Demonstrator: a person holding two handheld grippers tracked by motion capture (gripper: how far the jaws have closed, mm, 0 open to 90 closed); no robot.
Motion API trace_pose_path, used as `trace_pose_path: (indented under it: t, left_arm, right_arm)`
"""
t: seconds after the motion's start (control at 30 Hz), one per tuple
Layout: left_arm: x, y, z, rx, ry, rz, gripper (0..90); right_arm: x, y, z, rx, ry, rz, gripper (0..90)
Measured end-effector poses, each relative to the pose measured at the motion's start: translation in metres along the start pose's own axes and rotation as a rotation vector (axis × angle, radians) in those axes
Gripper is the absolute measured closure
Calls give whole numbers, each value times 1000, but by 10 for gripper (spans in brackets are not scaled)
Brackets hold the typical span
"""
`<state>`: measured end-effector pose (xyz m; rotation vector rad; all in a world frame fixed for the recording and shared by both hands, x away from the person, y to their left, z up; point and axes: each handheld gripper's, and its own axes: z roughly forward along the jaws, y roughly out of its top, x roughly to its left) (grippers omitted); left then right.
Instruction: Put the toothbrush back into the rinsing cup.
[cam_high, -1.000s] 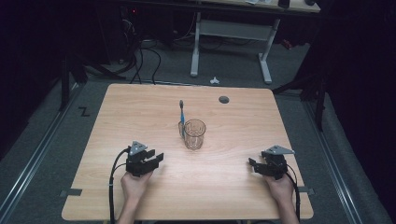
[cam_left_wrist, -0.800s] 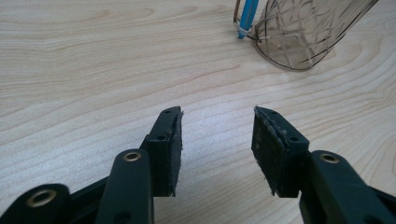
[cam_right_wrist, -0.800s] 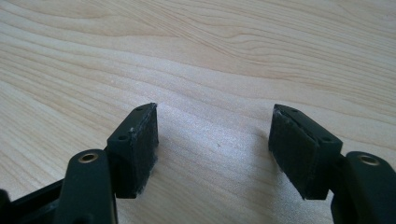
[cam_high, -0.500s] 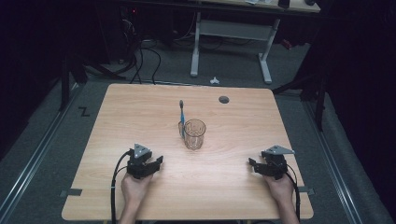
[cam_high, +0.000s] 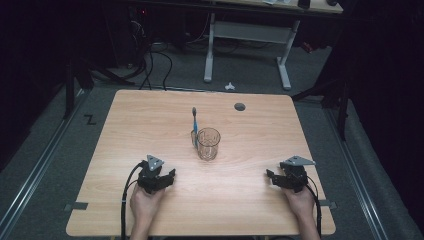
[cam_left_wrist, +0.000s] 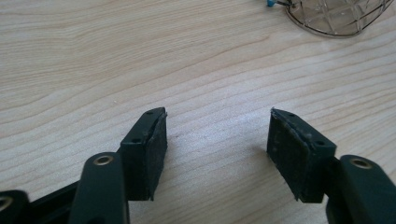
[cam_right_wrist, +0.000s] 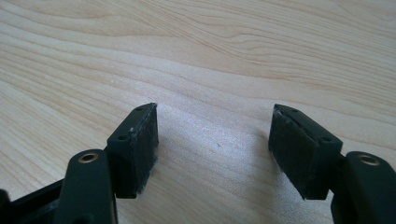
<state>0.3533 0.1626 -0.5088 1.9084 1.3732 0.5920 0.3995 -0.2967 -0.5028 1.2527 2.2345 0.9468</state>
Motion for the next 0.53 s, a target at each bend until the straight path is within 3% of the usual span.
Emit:
trace_pose_path:
  t: [0.1,0.53]
  left_arm:
    - [-2,0,0,9,10,16,358]
    - [-2,0,0,9,7,14,350]
  right_arm:
    - [0,0,0,-1,0,1,335]
    - [0,0,0,-1,1,-2,335]
